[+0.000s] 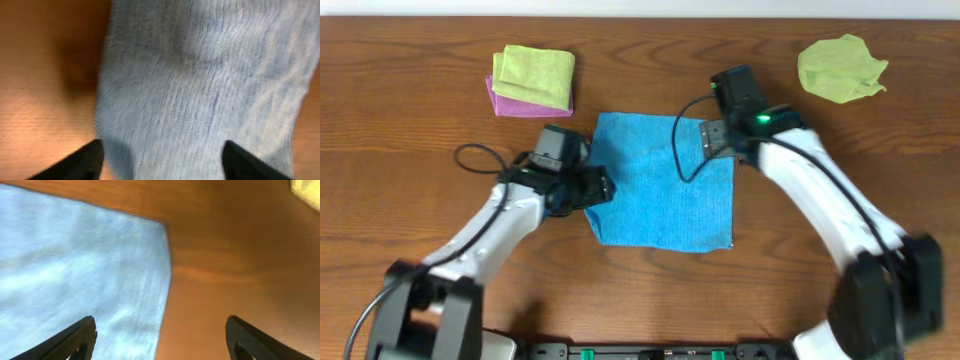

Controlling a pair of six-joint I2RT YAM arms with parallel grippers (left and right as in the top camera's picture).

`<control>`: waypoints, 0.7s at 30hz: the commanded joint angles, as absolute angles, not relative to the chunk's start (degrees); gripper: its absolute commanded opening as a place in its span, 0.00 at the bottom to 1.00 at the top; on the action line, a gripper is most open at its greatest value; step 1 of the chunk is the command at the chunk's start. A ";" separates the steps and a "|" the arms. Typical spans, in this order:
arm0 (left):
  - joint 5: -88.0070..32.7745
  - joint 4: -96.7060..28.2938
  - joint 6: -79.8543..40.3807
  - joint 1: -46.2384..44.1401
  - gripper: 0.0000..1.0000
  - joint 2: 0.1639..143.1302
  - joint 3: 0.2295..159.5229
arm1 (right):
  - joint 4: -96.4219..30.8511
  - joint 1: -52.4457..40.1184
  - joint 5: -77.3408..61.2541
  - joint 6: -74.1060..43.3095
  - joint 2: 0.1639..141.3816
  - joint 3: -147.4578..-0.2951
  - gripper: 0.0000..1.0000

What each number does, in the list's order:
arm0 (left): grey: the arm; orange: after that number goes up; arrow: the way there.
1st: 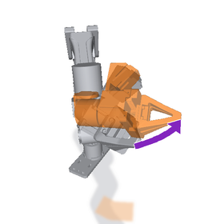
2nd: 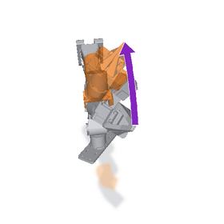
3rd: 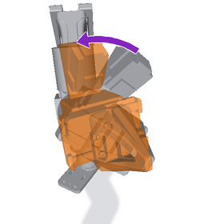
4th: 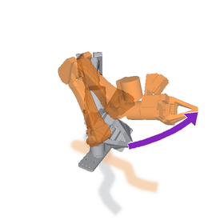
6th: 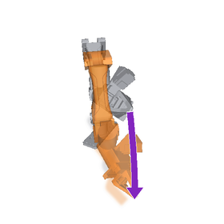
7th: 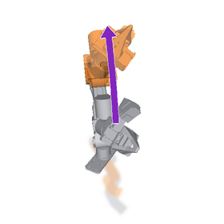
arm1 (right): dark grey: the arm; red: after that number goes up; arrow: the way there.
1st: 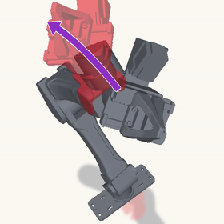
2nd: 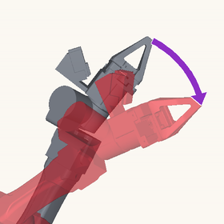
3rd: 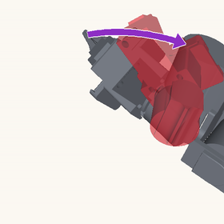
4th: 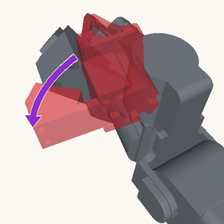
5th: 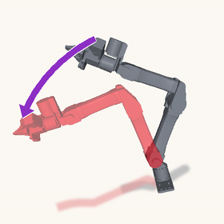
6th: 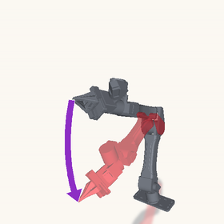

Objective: Fold the cloth

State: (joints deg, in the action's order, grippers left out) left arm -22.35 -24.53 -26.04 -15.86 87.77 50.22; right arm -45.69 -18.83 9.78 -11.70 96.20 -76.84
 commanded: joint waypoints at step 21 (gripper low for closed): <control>-37.39 -37.58 -17.82 -3.44 0.95 78.19 41.95 | -45.04 3.42 -34.74 -16.16 60.69 -37.01 0.81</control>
